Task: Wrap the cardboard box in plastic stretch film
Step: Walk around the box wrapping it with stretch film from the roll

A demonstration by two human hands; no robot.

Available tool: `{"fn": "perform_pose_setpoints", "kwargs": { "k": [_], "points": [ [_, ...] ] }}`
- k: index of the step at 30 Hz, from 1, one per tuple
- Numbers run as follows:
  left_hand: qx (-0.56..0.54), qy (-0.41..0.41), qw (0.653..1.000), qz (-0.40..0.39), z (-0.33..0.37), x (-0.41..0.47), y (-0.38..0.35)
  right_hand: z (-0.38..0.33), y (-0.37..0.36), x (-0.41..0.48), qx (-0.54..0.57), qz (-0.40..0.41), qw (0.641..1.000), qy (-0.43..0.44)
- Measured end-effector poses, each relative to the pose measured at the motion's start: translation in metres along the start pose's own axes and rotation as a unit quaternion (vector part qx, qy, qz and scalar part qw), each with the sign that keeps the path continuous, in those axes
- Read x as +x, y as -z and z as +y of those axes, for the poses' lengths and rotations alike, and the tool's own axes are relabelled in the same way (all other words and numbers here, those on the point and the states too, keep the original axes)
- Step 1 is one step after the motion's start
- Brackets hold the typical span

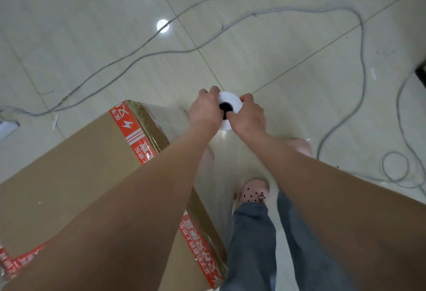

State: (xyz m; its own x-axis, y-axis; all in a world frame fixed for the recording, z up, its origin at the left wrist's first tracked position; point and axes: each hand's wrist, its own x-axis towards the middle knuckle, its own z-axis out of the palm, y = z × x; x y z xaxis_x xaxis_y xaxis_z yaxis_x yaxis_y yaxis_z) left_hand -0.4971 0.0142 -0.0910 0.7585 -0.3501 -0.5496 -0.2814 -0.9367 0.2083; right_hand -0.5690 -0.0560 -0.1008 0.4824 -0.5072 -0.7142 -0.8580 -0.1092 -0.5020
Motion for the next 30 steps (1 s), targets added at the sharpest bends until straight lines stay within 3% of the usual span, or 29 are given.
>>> {"fn": "perform_pose_setpoints", "kwargs": {
  "k": [5, 13, 17, 25, 30],
  "points": [
    [0.003, 0.003, 1.000, -0.006, -0.008, 0.019, 0.013, -0.017, 0.000, 0.010, -0.027, -0.005, 0.999, 0.035],
    [-0.041, 0.081, 0.996, -0.003, -0.021, 0.022, 0.024, -0.038, 0.006, 0.025, -0.167, -0.049, 0.972, 0.156],
    [-0.058, 0.149, 0.987, 0.023, -0.038, 0.029, 0.039, -0.062, 0.002, 0.031, -0.172, -0.065, 0.956, 0.227],
    [-0.042, 0.193, 0.980, 0.024, -0.056, 0.035, 0.047, -0.074, -0.020, 0.036, -0.083, -0.149, 0.981, 0.089],
    [0.040, 0.099, 0.994, 0.010, -0.052, 0.038, 0.056, -0.084, -0.029, 0.041, -0.102, -0.148, 0.981, 0.073]
  ]
}}
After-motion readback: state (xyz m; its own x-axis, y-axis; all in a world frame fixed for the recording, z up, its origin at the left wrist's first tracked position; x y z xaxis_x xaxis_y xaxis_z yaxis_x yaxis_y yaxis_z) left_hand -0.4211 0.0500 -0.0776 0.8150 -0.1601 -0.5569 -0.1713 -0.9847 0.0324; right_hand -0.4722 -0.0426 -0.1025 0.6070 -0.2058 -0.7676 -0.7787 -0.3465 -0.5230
